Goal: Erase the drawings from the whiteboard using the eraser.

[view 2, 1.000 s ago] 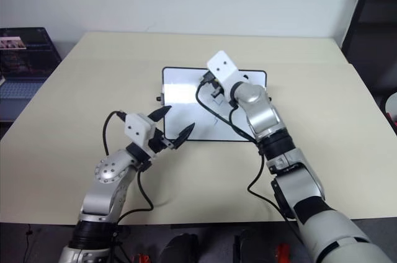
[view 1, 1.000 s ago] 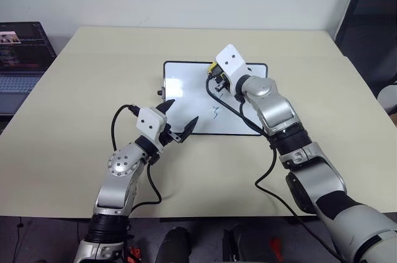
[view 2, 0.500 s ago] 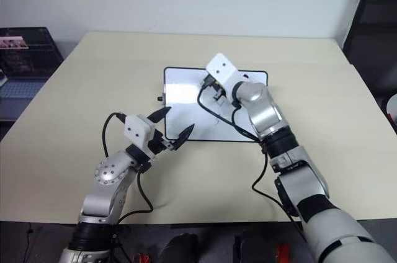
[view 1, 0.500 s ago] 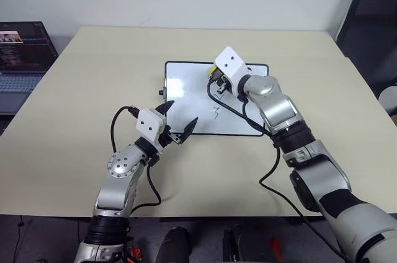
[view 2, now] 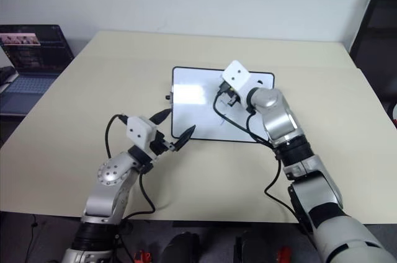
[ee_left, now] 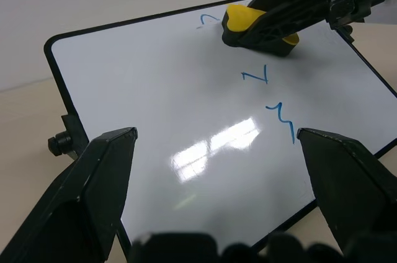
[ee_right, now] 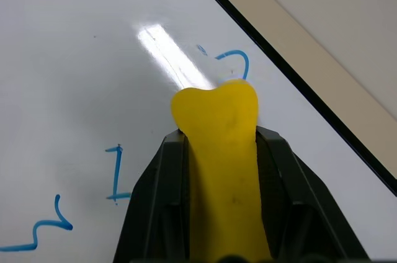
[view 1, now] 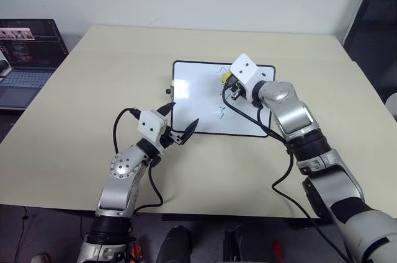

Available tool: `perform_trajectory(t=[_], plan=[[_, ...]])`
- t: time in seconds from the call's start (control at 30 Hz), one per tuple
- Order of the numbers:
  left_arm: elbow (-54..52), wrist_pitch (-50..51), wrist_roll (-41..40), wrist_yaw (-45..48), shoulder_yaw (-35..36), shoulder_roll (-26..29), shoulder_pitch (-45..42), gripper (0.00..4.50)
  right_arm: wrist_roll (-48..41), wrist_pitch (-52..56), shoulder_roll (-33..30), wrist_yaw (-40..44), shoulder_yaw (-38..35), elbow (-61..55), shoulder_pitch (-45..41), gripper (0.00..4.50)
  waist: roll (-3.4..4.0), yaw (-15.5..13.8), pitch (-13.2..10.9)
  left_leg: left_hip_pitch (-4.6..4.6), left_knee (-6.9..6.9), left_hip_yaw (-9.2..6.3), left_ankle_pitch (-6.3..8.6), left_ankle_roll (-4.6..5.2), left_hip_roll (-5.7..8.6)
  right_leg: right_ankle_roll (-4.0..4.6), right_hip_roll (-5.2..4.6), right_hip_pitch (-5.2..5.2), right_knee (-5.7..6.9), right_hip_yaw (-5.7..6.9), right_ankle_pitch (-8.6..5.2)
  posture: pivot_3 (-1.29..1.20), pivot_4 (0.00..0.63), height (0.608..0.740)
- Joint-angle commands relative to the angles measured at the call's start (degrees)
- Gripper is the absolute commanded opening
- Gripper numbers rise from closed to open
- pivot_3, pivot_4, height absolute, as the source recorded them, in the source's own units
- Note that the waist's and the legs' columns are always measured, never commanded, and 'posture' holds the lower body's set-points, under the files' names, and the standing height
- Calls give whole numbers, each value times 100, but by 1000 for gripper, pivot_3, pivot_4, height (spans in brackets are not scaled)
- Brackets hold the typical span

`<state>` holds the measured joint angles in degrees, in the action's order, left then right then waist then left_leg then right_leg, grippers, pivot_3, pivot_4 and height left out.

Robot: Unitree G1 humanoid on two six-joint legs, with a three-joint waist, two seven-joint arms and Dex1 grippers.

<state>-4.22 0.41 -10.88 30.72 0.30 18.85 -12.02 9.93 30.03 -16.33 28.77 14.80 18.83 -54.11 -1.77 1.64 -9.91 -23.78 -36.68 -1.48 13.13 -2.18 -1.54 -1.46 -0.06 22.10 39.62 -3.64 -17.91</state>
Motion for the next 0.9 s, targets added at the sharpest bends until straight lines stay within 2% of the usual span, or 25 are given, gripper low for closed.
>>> perform_trajectory(t=[0.03, 0.53, 0.9], plan=[[-100, -194, 15, 21, -14, -11, -121, 4500, 95, 210, -162, -27, -59, 48, 107, 1093, 0, 1, 0, 0, -3, 0, 0, 0, 0, 0, 0, 0, 3, 0, 0, 0, 150, 740], [-91, -246, 23, -24, -7, -30, -63, 4500, 145, 68, -470, 191, 2, 164, 102, 1093, 0, 0, 0, 0, -23, -2, 0, 1, 2, -2, 1, -3, 18, 1, 1, 0, 150, 740], [-153, -236, 9, 4, 26, 21, 2, 4500, 82, 37, 63, 34, 95, 242, -79, 1093, 0, 66, 0, 12, -22, 9, 0, 1, -3, -2, 5, -3, 27, -3, 1, 0, 150, 740]])
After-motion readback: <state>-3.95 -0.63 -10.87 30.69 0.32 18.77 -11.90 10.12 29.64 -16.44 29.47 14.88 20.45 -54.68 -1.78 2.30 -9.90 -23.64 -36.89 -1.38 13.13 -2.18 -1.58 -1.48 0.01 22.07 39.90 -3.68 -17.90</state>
